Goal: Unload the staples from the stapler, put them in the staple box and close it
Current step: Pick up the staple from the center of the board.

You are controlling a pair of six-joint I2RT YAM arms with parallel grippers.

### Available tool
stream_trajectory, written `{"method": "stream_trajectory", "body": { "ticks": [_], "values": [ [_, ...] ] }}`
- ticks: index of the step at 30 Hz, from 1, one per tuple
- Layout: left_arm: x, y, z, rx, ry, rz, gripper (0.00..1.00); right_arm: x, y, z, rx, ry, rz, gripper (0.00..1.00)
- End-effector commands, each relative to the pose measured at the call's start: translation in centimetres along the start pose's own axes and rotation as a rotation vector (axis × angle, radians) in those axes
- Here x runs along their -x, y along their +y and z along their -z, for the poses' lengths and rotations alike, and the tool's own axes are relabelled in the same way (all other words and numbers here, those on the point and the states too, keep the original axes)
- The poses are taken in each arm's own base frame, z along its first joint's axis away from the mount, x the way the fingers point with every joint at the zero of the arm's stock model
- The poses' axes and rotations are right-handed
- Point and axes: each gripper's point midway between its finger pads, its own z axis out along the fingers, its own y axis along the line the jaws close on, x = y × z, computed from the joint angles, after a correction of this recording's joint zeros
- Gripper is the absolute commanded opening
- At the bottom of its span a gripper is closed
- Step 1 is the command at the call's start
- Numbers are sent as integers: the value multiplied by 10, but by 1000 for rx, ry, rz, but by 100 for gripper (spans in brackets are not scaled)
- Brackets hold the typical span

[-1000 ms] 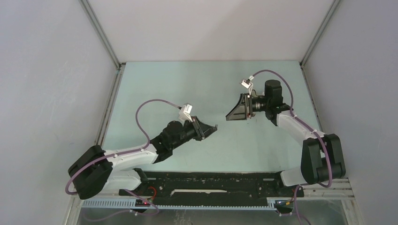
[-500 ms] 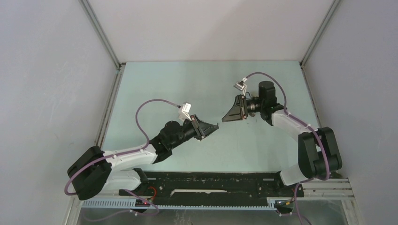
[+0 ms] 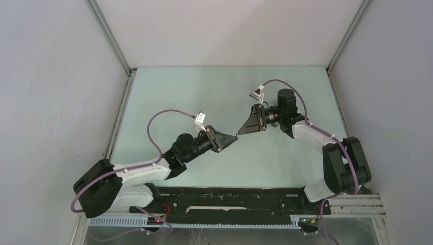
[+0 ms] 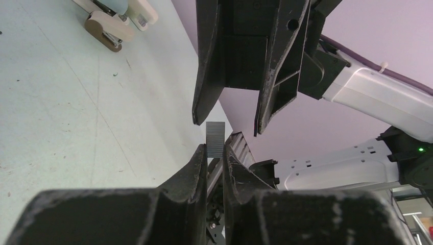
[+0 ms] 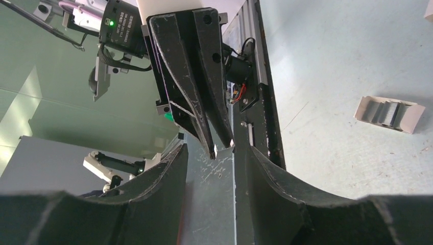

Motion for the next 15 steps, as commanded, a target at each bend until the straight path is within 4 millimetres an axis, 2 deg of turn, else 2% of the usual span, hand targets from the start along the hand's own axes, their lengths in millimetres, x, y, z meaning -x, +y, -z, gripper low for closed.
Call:
{"method": "stream_trajectory", "body": {
  "ticks": [1, 15],
  "values": [
    [5, -9, 4, -57, -24, 19, 14, -4, 7, -4, 38, 29, 8, 54],
    [3, -13, 3, -91, -16, 41, 14, -3, 16, -4, 55, 34, 21, 50]
  ]
}}
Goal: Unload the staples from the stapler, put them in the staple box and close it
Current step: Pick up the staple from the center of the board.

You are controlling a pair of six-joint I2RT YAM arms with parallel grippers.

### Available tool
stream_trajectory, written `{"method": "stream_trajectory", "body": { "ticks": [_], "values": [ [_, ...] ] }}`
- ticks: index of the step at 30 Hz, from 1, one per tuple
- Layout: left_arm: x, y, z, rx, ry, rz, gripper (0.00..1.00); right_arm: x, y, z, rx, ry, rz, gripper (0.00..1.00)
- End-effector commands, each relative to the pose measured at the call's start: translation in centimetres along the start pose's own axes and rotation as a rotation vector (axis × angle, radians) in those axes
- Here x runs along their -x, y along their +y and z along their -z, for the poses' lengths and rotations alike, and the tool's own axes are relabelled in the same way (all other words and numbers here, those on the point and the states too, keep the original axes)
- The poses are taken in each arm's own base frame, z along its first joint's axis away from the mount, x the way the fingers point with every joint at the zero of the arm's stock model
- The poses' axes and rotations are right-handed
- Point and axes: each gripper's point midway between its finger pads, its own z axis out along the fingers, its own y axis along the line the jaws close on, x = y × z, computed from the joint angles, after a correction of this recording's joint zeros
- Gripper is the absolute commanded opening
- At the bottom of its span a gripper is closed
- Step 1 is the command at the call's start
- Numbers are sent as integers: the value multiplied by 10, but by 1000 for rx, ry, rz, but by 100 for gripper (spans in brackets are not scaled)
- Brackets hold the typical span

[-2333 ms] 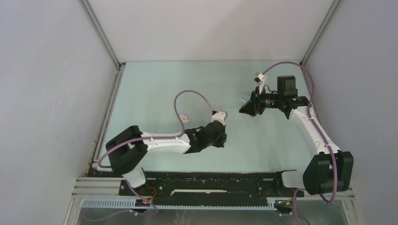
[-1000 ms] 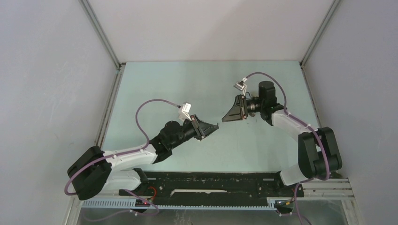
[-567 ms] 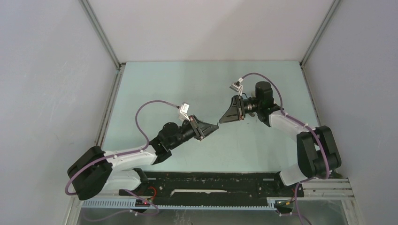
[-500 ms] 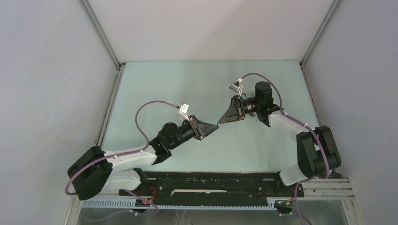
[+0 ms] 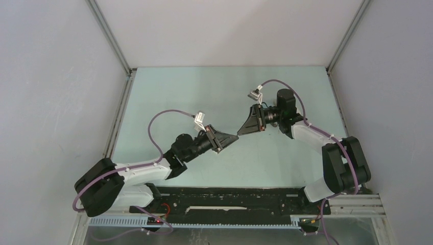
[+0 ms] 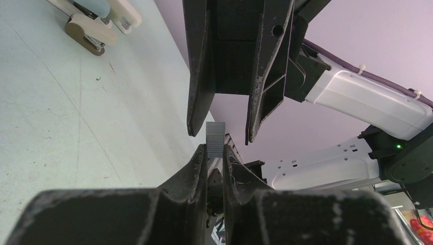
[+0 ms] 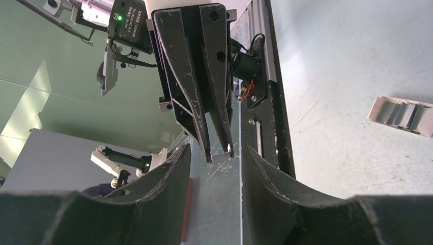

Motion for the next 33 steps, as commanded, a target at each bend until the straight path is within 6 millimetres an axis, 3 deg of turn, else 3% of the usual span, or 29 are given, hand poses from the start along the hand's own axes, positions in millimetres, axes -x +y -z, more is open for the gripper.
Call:
{"method": "stream_trajectory", "body": {
  "ticks": [1, 8, 13, 26, 30, 33],
  "values": [
    [0, -3, 3, -36, -2, 12, 14, 0, 8, 0, 20, 10, 29, 50],
    [-1, -2, 2, -38, -1, 16, 14, 1, 9, 2, 22, 7, 27, 47],
    [0, -2, 3, -40, -3, 19, 14, 2, 10, 3, 22, 4, 32, 37],
    [-1, -3, 2, -54, 3, 27, 16, 2, 10, 3, 23, 5, 31, 23],
    [-1, -4, 1, -62, 7, 30, 18, 2, 10, 3, 23, 5, 31, 22],
    [-2, -5, 1, -69, 12, 35, 27, 3, 9, 4, 22, 2, 31, 22]
  ]
}}
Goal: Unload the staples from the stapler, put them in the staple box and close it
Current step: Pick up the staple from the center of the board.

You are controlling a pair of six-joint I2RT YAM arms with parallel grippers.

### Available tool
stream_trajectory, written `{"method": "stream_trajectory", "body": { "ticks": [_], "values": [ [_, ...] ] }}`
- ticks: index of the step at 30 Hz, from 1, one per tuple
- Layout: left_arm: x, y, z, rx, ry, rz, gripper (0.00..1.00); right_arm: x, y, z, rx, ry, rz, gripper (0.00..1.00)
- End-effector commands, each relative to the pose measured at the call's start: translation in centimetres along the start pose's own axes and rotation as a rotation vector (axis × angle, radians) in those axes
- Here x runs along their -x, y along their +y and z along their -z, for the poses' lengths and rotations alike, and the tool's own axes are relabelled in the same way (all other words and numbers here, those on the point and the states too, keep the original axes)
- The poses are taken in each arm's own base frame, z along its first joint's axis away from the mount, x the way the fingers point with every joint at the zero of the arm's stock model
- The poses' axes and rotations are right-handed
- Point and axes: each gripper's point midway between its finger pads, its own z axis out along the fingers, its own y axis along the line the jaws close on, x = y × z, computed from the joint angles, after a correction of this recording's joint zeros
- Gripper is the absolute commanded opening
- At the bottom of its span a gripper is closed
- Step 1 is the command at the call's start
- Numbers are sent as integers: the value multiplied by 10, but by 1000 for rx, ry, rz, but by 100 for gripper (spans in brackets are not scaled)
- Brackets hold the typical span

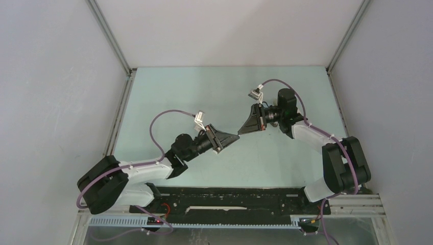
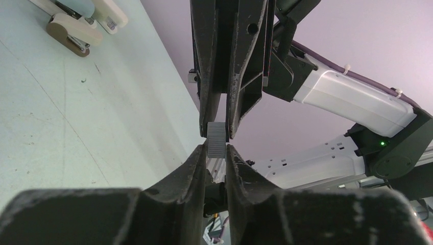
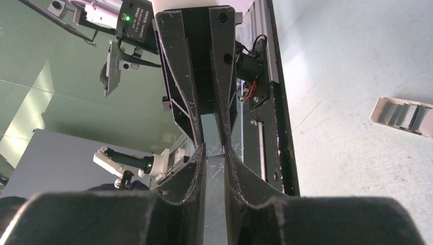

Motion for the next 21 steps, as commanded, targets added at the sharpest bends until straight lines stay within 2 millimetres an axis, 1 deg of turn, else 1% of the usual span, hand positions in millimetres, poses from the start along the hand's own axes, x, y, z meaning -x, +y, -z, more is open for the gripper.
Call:
{"method": "stream_trajectory", "body": {
  "ticks": [1, 7, 11, 17, 19, 21],
  "values": [
    [-2, 0, 3, -25, 8, 9, 29, 1, 7, 2, 15, 3, 37, 22],
    [-3, 3, 5, -19, 13, 1, 46, 3, 6, 4, 10, -4, 39, 22],
    [-5, 11, 9, 5, 14, -9, 55, 3, 6, 5, 5, -9, 46, 22],
    [-3, 24, 23, 78, 18, -96, 62, 4, 1, 6, -10, -19, 59, 23],
    [4, 26, 32, 119, 1, -151, 63, 4, 0, 7, -16, -24, 74, 23],
    [11, 34, 44, 181, -20, -210, 64, 5, 0, 7, -22, -28, 83, 23]
  ]
}}
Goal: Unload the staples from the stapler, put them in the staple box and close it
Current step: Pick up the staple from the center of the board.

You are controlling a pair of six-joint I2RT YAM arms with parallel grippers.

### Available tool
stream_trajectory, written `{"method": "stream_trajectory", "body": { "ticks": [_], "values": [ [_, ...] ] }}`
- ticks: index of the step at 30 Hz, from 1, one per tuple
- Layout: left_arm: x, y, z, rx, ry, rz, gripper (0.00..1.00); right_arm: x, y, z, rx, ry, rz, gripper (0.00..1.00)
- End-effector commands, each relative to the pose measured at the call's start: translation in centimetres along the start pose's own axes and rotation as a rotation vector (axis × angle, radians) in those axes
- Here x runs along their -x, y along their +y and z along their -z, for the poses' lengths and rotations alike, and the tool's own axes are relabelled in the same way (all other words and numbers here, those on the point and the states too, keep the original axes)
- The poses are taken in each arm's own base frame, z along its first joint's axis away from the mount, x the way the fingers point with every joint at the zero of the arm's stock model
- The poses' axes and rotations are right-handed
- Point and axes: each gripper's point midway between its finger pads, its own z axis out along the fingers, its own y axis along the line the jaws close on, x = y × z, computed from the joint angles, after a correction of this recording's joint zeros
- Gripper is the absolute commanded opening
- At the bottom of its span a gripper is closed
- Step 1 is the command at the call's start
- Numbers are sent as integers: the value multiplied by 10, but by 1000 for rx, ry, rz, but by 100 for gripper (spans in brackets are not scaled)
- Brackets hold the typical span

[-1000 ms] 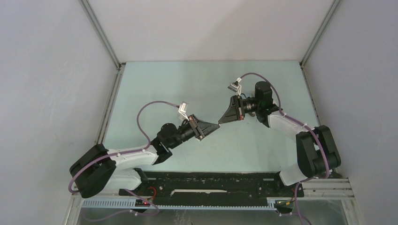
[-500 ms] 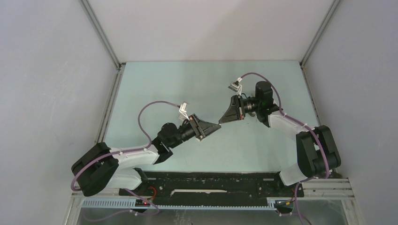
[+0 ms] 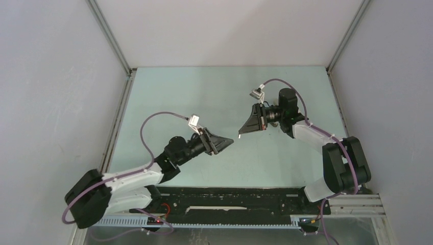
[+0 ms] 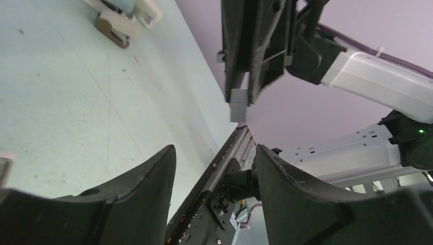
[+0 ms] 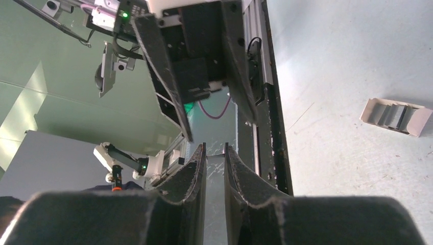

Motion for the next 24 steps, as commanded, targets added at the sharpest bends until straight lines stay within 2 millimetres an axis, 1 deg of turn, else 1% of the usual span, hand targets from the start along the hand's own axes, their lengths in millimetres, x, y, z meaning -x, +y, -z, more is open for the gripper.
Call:
{"method": "stream_trajectory", "body": {
  "ticks": [1, 6, 8, 11, 13, 15, 19, 21, 24],
  "values": [
    [18, 21, 27, 135, -62, -179, 65, 3, 3, 3, -16, -17, 75, 23],
    [44, 63, 72, 413, -154, -364, 68, 2, 2, -2, -38, -1, 110, 23],
    [51, 81, 90, 512, -183, -416, 69, 1, 2, -6, -48, 12, 130, 23],
    [56, 104, 111, 623, -217, -468, 70, -2, -2, -11, -88, 35, 152, 23],
    [58, 117, 119, 676, -240, -487, 71, -5, -7, -15, -127, 60, 155, 23],
    [57, 129, 126, 725, -250, -500, 71, -6, -11, -20, -163, 84, 203, 23],
    [58, 148, 136, 811, -267, -524, 71, -10, -22, -29, -250, 134, 253, 23],
    [59, 153, 139, 833, -277, -529, 71, -14, -28, -34, -286, 164, 286, 23],
    [62, 155, 141, 848, -301, -529, 71, -18, -37, -39, -339, 204, 315, 23]
  ]
}}
